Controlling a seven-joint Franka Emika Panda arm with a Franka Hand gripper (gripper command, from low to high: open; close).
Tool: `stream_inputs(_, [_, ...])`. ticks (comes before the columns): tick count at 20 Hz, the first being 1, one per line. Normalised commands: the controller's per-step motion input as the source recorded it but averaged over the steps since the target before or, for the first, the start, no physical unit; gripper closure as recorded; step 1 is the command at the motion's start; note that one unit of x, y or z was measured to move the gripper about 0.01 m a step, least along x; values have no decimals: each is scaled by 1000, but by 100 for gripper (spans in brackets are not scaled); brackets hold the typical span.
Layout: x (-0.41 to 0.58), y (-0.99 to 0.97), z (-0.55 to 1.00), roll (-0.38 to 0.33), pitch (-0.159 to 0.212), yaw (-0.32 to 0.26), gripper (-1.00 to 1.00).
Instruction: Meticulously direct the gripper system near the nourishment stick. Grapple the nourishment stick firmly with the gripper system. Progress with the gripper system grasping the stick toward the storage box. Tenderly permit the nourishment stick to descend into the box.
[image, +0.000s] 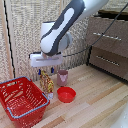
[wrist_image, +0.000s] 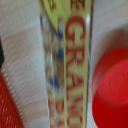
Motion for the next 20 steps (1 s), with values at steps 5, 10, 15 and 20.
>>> stream_inputs(5, [311, 101, -225, -81, 69, 122, -100])
stream_inputs(10, [23, 165, -107, -67, 59, 38, 100])
stream_inputs(15, [1, 23, -18, -16, 4, 0, 100])
stream_inputs(20, [91, 1, 9, -2, 4, 32, 100])
